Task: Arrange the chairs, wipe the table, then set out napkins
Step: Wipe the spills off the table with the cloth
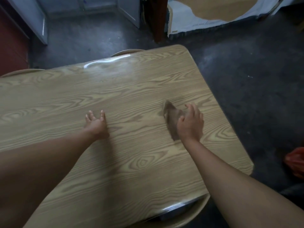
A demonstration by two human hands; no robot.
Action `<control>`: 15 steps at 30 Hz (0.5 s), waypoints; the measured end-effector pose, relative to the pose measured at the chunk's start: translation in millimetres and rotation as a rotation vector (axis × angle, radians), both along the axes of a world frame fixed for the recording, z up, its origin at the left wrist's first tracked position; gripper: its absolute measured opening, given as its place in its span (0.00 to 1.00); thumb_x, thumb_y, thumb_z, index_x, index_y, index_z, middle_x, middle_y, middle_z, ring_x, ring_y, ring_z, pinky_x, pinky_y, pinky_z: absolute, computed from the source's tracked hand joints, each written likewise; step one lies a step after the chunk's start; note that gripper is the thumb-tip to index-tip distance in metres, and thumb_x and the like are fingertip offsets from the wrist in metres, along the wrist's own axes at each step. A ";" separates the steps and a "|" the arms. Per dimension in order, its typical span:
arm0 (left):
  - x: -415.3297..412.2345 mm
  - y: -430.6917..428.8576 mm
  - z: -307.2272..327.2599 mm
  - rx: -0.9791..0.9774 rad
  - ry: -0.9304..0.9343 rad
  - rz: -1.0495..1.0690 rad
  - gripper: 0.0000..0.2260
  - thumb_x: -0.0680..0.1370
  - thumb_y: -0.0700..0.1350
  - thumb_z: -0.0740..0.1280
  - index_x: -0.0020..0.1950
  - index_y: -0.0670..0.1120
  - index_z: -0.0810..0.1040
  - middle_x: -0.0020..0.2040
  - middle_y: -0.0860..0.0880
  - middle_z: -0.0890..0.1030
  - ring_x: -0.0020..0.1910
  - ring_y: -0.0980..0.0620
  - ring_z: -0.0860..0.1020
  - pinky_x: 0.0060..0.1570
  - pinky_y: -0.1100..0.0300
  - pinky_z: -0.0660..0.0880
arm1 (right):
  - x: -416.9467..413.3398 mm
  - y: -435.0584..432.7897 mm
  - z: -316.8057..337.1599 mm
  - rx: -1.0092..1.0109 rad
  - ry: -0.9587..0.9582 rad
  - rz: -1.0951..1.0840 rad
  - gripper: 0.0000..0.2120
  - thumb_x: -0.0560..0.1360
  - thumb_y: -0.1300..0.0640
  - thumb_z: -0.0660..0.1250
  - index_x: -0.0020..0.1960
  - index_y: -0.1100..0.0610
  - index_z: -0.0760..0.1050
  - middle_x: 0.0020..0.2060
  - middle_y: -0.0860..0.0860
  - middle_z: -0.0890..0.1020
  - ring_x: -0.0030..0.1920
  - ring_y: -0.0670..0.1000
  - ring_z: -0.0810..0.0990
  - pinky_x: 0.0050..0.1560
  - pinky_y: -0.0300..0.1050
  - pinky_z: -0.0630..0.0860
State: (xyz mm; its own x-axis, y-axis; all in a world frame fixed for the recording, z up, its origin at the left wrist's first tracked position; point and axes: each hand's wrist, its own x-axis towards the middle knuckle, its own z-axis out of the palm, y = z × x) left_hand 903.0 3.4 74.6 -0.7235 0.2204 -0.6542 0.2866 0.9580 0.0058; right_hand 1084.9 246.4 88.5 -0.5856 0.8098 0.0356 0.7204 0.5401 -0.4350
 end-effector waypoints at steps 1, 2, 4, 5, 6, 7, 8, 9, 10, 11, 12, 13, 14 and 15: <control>-0.1 0.0 -0.8 -0.005 -0.001 -0.002 0.44 0.76 0.45 0.66 0.78 0.47 0.37 0.75 0.32 0.35 0.76 0.33 0.39 0.74 0.42 0.50 | 0.5 -5.3 -8.4 -0.022 -0.082 0.121 0.26 0.75 0.56 0.63 0.73 0.54 0.66 0.75 0.56 0.64 0.74 0.59 0.62 0.72 0.54 0.58; -0.2 0.2 -1.2 -0.008 -0.003 -0.003 0.44 0.76 0.45 0.66 0.78 0.47 0.37 0.75 0.32 0.35 0.76 0.33 0.38 0.74 0.42 0.50 | 0.2 -11.9 -15.4 -0.080 -0.188 0.199 0.28 0.77 0.50 0.62 0.75 0.51 0.62 0.77 0.56 0.58 0.76 0.59 0.56 0.73 0.57 0.54; -0.4 0.1 -1.7 -0.013 -0.006 0.002 0.43 0.76 0.45 0.66 0.78 0.47 0.36 0.75 0.32 0.35 0.76 0.33 0.38 0.74 0.41 0.51 | -3.0 -25.3 -30.6 -0.196 -0.388 0.231 0.32 0.78 0.40 0.57 0.79 0.46 0.51 0.79 0.56 0.46 0.78 0.60 0.43 0.74 0.62 0.44; -0.7 0.2 -2.0 -0.015 -0.005 0.002 0.43 0.76 0.45 0.66 0.78 0.47 0.36 0.75 0.32 0.35 0.76 0.33 0.38 0.74 0.41 0.51 | -6.1 -31.2 -34.8 -0.203 -0.451 0.220 0.34 0.78 0.37 0.54 0.79 0.45 0.47 0.78 0.56 0.41 0.77 0.60 0.38 0.74 0.64 0.40; -0.9 0.8 -2.0 -0.015 -0.002 0.000 0.43 0.76 0.45 0.66 0.78 0.47 0.36 0.75 0.32 0.35 0.76 0.34 0.38 0.74 0.41 0.51 | -9.7 -37.8 -37.7 -0.185 -0.493 0.216 0.34 0.78 0.36 0.51 0.79 0.46 0.44 0.78 0.56 0.38 0.77 0.61 0.35 0.73 0.65 0.38; -0.9 1.1 -2.8 -0.015 -0.004 0.001 0.44 0.76 0.44 0.66 0.78 0.47 0.36 0.75 0.32 0.35 0.76 0.34 0.38 0.73 0.40 0.51 | -13.0 -45.2 -39.2 -0.162 -0.514 0.224 0.34 0.79 0.36 0.49 0.79 0.46 0.41 0.78 0.56 0.36 0.76 0.61 0.33 0.73 0.66 0.37; -0.8 1.2 -3.3 -0.012 -0.005 0.004 0.44 0.76 0.44 0.66 0.78 0.47 0.36 0.75 0.32 0.35 0.76 0.34 0.38 0.73 0.39 0.52 | -16.2 -54.4 -39.6 -0.146 -0.515 0.252 0.33 0.79 0.37 0.48 0.79 0.47 0.40 0.77 0.55 0.36 0.76 0.60 0.32 0.73 0.66 0.36; -0.4 1.2 -3.3 -0.010 -0.004 0.007 0.44 0.75 0.44 0.66 0.78 0.47 0.36 0.75 0.33 0.34 0.76 0.34 0.38 0.73 0.38 0.52 | -19.3 -65.2 -40.1 -0.132 -0.499 0.302 0.33 0.80 0.38 0.48 0.79 0.47 0.39 0.77 0.54 0.35 0.76 0.60 0.32 0.73 0.66 0.35; -0.5 1.2 -3.6 -0.009 0.001 0.006 0.44 0.75 0.43 0.66 0.78 0.47 0.36 0.75 0.33 0.34 0.76 0.34 0.38 0.73 0.38 0.52 | -22.1 -77.9 -40.6 -0.117 -0.476 0.372 0.33 0.80 0.39 0.49 0.79 0.48 0.40 0.78 0.54 0.36 0.76 0.59 0.32 0.73 0.65 0.35; -0.6 1.4 -3.6 -0.009 0.003 0.003 0.43 0.75 0.43 0.66 0.78 0.47 0.36 0.75 0.33 0.34 0.76 0.34 0.38 0.73 0.39 0.52 | -23.7 -92.7 -40.8 -0.101 -0.454 0.456 0.33 0.80 0.41 0.50 0.79 0.48 0.41 0.78 0.53 0.37 0.76 0.59 0.32 0.73 0.65 0.34; -1.0 1.6 -3.1 -0.008 0.002 0.003 0.43 0.75 0.42 0.66 0.78 0.47 0.37 0.75 0.32 0.34 0.76 0.34 0.38 0.74 0.40 0.51 | -24.6 -107.8 -40.0 -0.091 -0.441 0.544 0.33 0.80 0.42 0.52 0.79 0.48 0.42 0.78 0.52 0.38 0.77 0.58 0.33 0.73 0.65 0.34; -1.4 1.3 -2.8 -0.009 0.001 0.000 0.43 0.76 0.41 0.65 0.78 0.47 0.37 0.75 0.32 0.34 0.76 0.34 0.38 0.74 0.41 0.51 | -25.1 -121.7 -39.4 -0.086 -0.440 0.632 0.32 0.80 0.42 0.52 0.79 0.47 0.43 0.78 0.51 0.38 0.77 0.57 0.33 0.73 0.65 0.35; -1.7 1.3 -2.3 -0.012 0.003 -0.003 0.42 0.76 0.41 0.65 0.78 0.47 0.37 0.75 0.32 0.34 0.76 0.34 0.38 0.74 0.42 0.50 | -24.3 -132.8 -38.4 -0.079 -0.456 0.716 0.32 0.80 0.43 0.52 0.79 0.47 0.43 0.78 0.50 0.38 0.77 0.57 0.32 0.73 0.65 0.35; -2.3 0.9 -2.5 -0.015 0.004 -0.009 0.42 0.76 0.41 0.64 0.78 0.47 0.37 0.75 0.31 0.35 0.76 0.33 0.38 0.74 0.42 0.50 | -23.2 -139.6 -37.0 -0.065 -0.482 0.792 0.31 0.80 0.44 0.52 0.79 0.46 0.43 0.78 0.49 0.38 0.76 0.56 0.32 0.72 0.65 0.36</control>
State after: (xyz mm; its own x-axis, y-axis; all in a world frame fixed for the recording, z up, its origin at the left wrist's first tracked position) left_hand 900.7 4.3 72.1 -0.7242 0.2167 -0.6546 0.2948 0.9555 -0.0098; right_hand 1061.6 106.9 51.5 -0.9081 0.1593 -0.3872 0.2628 0.9368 -0.2311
